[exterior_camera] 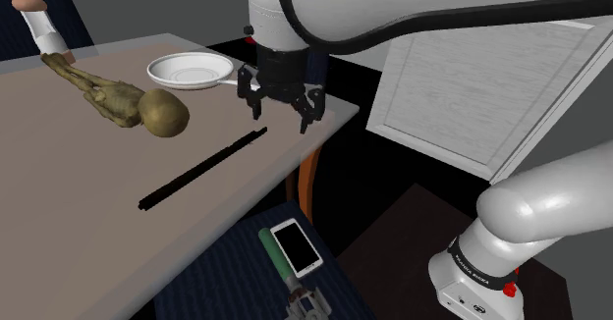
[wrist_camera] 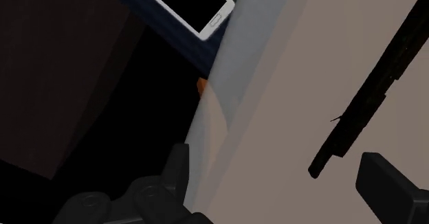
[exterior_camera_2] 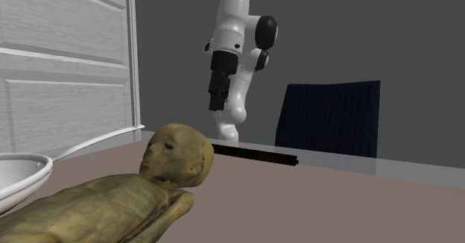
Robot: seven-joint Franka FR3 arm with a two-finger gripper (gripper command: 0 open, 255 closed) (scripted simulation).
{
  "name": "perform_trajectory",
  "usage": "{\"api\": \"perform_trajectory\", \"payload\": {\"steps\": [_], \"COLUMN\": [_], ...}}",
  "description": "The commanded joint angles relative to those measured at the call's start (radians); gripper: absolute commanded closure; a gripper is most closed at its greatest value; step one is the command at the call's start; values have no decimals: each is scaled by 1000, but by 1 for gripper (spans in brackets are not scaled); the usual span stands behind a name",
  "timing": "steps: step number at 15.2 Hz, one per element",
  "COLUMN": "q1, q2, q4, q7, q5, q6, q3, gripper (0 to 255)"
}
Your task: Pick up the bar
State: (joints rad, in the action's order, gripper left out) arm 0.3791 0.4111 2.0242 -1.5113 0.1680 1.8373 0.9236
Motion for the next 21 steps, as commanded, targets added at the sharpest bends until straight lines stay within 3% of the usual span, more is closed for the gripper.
{"api": "perform_trajectory", "payload": {"steps": [1,3,4,5,6,7,8,17,18,21], "q1": [87,192,240,175,95,-32,-77,-73,-73,-74], "q2": [-114,-272,-419,-603,-729,-748,-773,-792,-792,-793], "q4": [-69,-150,-197,-253,-310,-360,-388,-303,-302,-302], "q7": [-154,-336,-477,-638,-746,-776,-800,-829,-829,-830], "q5": [-67,-198,-339,-518,-634,-635,-650,-676,-676,-677], "q6": [18,13,-6,-54,-102,-111,-122,-34,-33,-33], "q3": [129,298,413,439,426,301,266,252,252,251], "gripper": [0,0,0,0,0,0,0,0,255,255]}}
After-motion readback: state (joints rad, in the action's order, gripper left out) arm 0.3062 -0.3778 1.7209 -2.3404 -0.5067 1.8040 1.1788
